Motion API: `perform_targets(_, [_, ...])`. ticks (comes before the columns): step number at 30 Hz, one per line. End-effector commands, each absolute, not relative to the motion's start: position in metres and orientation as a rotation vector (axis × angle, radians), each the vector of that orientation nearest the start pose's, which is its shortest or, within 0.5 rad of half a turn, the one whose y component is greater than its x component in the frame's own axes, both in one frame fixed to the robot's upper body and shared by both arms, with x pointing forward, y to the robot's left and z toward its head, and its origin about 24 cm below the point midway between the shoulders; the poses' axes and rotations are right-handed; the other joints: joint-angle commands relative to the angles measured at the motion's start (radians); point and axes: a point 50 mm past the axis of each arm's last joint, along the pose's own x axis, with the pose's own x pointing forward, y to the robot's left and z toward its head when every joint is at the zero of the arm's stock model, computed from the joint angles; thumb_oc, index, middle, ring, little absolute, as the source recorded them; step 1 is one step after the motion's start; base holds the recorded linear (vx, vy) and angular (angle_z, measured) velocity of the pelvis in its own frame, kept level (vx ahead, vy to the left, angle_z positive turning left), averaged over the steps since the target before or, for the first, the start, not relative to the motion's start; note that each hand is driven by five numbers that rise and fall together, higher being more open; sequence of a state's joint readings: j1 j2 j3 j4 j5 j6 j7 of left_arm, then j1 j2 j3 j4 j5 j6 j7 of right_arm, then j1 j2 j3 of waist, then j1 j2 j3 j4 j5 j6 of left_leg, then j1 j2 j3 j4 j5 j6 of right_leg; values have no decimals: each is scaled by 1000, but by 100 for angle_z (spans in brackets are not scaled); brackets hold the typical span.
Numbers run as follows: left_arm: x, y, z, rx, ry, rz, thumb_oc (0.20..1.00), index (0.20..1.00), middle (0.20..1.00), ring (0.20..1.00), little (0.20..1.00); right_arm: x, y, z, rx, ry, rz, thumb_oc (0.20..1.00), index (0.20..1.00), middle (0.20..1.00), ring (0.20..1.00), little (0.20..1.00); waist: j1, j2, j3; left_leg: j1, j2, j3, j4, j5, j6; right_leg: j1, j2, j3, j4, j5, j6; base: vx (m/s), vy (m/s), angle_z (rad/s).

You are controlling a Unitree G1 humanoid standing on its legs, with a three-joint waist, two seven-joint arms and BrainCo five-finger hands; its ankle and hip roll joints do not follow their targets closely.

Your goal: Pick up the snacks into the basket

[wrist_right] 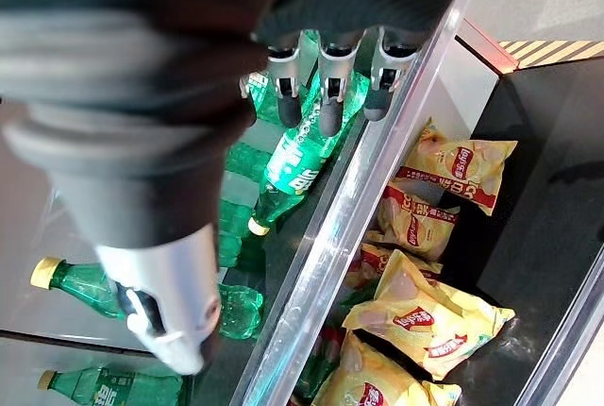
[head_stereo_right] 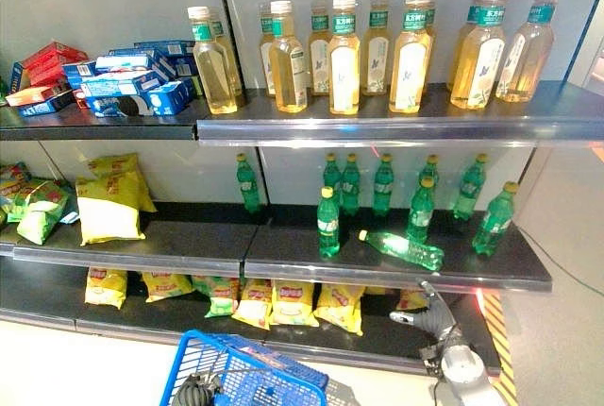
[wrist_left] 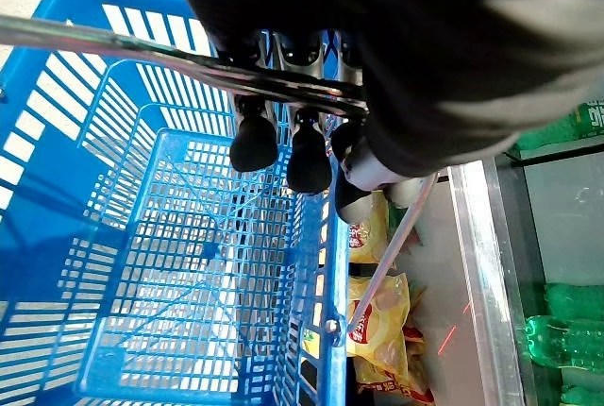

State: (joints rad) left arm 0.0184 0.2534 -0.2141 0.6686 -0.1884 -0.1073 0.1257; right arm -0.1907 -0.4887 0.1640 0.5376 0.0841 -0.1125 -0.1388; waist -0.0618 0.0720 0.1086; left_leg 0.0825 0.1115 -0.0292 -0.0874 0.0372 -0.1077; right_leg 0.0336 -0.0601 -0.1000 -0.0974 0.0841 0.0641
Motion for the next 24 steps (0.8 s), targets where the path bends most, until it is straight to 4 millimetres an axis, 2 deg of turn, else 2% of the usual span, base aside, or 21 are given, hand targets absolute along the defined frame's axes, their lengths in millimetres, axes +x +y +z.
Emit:
perform_targets(1, [240,211,-51,220,362,87,200,200,200,200,200,289,-242,40,-472,38,-71,1000,1000,1000,1000,1000,-1,-91,-19,-12,-65,7,3,-61,37,26,-61,-20,83,-153,72,0,0,0])
perform_targets(5, [244,210,-45,223,334,86,200,200,200,200,200,292,-243,54,-490,-18,-68,1000,1000,1000,1000,1000,-1,-91,-11,-14,-65,9,2,-61,39,22,-63,-16,84,-152,73,-11,3,-2])
perform_targets(6, [246,210,-42,225,322,88,200,200,200,200,200,299,-240,66,-501,-64,-59,1000,1000,1000,1000,1000,1,-91,-5,-15,-65,10,3,-61,39,17,-63,-14,86,-151,75,0,0,0])
perform_targets(7, [246,210,-42,225,322,88,200,200,200,200,200,299,-240,66,-501,-64,-59,1000,1000,1000,1000,1000,1,-91,-5,-15,-65,10,3,-61,39,17,-63,-14,86,-151,75,-72,7,-1])
perform_targets(8, [250,210,-38,224,301,89,200,200,200,200,200,309,-236,82,-523,-121,-40,1000,1000,1000,1000,1000,4,-91,7,-23,-67,10,4,-59,40,4,-63,-9,92,-149,75,-160,14,-1])
perform_targets(9, [257,207,-28,215,256,84,200,200,200,200,200,326,-224,110,-562,-208,-12,1000,1000,1000,1000,1000,12,-90,31,-43,-68,10,8,-54,41,-26,-65,-1,108,-145,76,-240,23,-5])
perform_targets(10, [261,204,-22,206,228,75,200,200,200,200,200,336,-219,124,-575,-247,-6,1000,1000,1000,1000,1000,16,-88,48,-58,-69,10,11,-50,42,-51,-66,3,124,-142,76,-190,19,-15])
perform_targets(11, [262,204,-22,205,226,77,200,200,200,200,200,337,-218,124,-576,-249,-5,1000,1000,1000,1000,1000,15,-87,48,-61,-69,11,11,-50,43,-55,-66,4,127,-143,76,-237,30,-30])
perform_targets(12, [269,198,-11,183,176,60,200,200,200,200,200,358,-205,148,-587,-295,0,1000,1000,1000,1000,1000,26,-81,79,-100,-72,8,19,-37,45,-118,-63,16,172,-140,74,-157,20,-27])
perform_targets(13, [269,198,-11,183,176,60,200,200,200,200,200,358,-205,148,-587,-295,0,1000,1000,1000,1000,1000,26,-81,79,-101,-72,8,19,-37,45,-119,-63,16,172,-141,74,-277,33,-24])
perform_targets(14, [274,193,-3,178,140,36,200,200,200,200,200,375,-205,179,-656,-338,-28,1000,1000,1000,1000,1000,37,-75,103,-138,-74,4,27,-23,46,-172,-60,20,211,-140,72,-121,13,-6])
perform_targets(15, [274,193,-3,178,140,36,200,200,200,200,200,375,-205,179,-656,-338,-28,1000,1000,1000,1000,1000,37,-75,103,-139,-74,4,27,-23,46,-173,-60,20,211,-141,72,-160,15,-4])
perform_targets(18, [278,185,6,156,98,8,200,200,200,200,200,396,-207,217,-634,-356,-112,1000,1000,1000,1000,1000,57,-61,127,-191,-79,-7,30,5,44,-238,-65,10,261,-143,71,-75,-5,3])
perform_targets(24, [281,171,14,148,62,-41,200,200,200,200,200,406,-215,233,-668,-325,-180,1000,1000,1000,1000,1000,73,-37,156,-233,-85,-33,28,28,38,-283,-73,-12,303,-156,66,-8,-27,13])
